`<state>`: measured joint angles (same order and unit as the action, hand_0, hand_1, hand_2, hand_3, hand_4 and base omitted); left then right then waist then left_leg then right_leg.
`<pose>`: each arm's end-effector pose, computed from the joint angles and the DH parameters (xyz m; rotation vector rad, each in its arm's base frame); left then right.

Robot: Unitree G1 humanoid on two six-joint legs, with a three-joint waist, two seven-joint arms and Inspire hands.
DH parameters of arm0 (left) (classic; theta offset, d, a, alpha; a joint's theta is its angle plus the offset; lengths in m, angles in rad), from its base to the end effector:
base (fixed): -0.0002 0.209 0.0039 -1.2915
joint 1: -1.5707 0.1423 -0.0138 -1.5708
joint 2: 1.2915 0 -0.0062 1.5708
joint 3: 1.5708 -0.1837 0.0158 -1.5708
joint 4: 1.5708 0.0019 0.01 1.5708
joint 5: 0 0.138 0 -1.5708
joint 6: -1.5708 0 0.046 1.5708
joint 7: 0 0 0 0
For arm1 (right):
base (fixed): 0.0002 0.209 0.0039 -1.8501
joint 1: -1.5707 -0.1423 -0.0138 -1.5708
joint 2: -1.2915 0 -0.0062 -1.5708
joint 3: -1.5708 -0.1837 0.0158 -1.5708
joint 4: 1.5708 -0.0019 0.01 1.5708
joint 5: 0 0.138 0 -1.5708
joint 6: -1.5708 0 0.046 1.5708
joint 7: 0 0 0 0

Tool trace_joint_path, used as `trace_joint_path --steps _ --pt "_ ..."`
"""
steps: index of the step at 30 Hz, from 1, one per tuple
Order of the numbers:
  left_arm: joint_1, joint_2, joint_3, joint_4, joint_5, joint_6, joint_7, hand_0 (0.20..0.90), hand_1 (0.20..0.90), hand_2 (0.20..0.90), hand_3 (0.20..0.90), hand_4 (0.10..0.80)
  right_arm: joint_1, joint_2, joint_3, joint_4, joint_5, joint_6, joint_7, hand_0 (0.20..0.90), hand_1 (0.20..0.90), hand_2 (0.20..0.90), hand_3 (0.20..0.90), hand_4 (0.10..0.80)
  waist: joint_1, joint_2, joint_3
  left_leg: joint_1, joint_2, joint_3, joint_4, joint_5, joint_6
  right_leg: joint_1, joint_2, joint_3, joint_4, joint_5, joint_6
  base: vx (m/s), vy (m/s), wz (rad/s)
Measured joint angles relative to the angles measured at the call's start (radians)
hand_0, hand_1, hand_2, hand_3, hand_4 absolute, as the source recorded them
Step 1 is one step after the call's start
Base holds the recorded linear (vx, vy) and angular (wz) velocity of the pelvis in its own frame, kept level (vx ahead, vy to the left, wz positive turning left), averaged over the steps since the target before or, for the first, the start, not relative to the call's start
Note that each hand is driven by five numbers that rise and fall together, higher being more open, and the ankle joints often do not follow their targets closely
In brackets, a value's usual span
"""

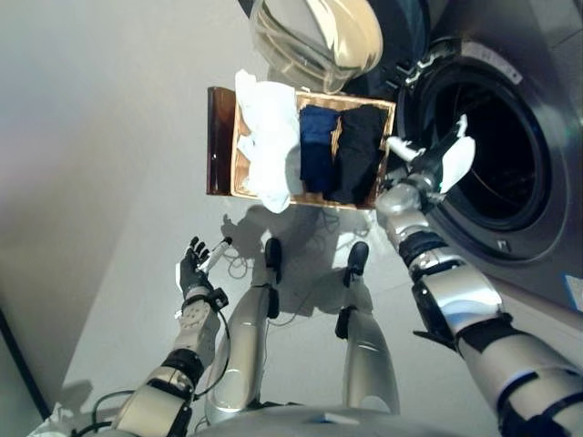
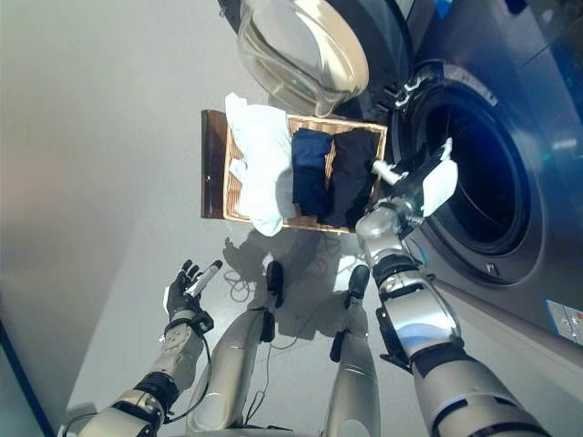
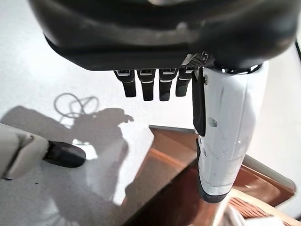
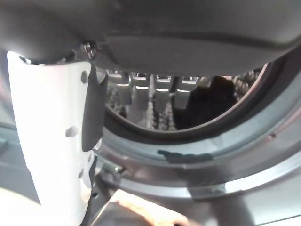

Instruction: Pick up the clothes and place them into the washing machine

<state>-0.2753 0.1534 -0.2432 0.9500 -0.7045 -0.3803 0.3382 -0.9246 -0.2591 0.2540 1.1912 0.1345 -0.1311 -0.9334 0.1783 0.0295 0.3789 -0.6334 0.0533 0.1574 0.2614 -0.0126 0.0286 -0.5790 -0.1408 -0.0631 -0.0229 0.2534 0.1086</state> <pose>0.2142 0.1673 -0.0474 -0.2850 0.3925 0.4646 0.3458 -0.1630 0.0894 -0.3929 -0.0165 -0.8129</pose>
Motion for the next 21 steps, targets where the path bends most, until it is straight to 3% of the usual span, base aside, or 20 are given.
trace_joint_path --steps 3,11,21 --pt "-0.004 -0.002 0.003 0.005 0.018 0.000 0.000 0.900 0.900 0.900 0.900 0.800 0.029 0.013 0.025 -0.001 -0.032 0.000 0.022 0.900 0.900 0.900 0.900 0.800 -0.002 -0.008 0.003 -0.002 -0.003 -0.002 0.012 0.000 -0.002 0.007 0.000 -0.005 -0.002 -0.009 -0.017 0.002 0.007 0.03" --pt "0.014 0.001 0.034 0.006 0.042 0.002 0.012 0.900 0.900 0.900 0.900 0.800 0.105 0.049 0.132 -0.157 -0.149 0.003 0.086 0.900 0.900 0.900 0.900 0.800 -0.006 -0.066 0.001 -0.003 -0.001 -0.003 0.014 0.000 -0.001 0.016 0.000 -0.006 -0.015 -0.013 -0.002 0.000 -0.003 0.02" --pt "-0.003 -0.001 0.037 0.043 0.063 0.001 0.010 0.900 0.900 0.900 0.900 0.800 0.060 0.051 0.226 -0.190 -0.224 0.002 0.182 0.900 0.900 0.900 0.900 0.800 0.000 -0.070 0.002 -0.004 0.001 -0.010 0.022 -0.005 0.001 0.017 0.005 -0.007 -0.008 0.000 -0.001 -0.002 -0.003 0.00"
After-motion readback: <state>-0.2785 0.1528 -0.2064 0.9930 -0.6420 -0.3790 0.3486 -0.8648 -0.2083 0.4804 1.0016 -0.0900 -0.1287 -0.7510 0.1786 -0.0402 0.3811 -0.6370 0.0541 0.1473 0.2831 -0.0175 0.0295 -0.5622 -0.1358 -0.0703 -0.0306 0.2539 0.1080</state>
